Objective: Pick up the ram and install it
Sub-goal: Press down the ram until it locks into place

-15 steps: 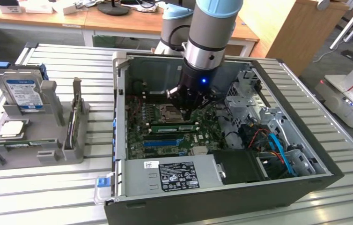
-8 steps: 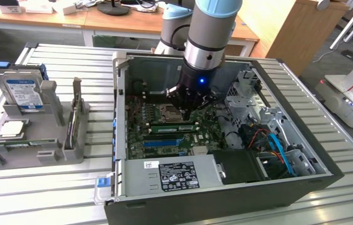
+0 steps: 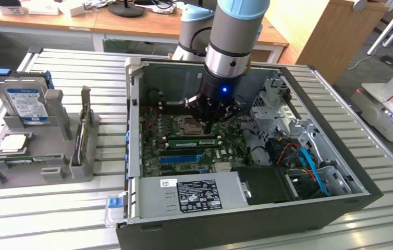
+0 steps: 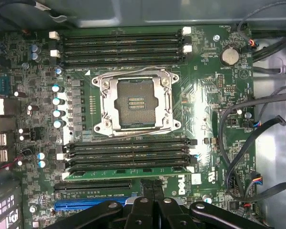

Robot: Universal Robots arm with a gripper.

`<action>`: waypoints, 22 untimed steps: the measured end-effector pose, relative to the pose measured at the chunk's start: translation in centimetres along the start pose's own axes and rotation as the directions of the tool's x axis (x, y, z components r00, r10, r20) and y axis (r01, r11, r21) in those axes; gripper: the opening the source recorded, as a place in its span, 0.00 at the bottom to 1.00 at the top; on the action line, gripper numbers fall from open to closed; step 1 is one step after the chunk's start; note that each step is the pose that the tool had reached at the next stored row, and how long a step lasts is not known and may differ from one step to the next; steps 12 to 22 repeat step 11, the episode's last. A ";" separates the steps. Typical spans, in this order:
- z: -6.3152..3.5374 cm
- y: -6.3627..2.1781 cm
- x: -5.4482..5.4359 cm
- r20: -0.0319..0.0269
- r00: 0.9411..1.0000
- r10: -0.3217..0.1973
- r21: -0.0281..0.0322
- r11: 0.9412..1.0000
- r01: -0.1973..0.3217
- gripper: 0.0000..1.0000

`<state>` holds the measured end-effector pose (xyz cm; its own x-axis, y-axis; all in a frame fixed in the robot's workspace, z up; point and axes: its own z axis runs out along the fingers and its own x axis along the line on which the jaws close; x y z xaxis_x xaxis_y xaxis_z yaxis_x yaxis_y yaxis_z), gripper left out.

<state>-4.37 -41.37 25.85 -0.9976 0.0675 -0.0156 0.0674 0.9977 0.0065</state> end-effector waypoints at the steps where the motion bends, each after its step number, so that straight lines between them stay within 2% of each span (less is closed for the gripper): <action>1: -0.04 0.00 0.0 0.000 1.000 0.000 0.000 1.000 0.000 0.11; 5: -0.36 0.00 0.0 -0.001 1.000 0.000 0.000 1.000 0.000 0.11; 22: -0.36 0.00 0.0 -0.001 1.000 0.000 0.000 1.000 0.000 0.11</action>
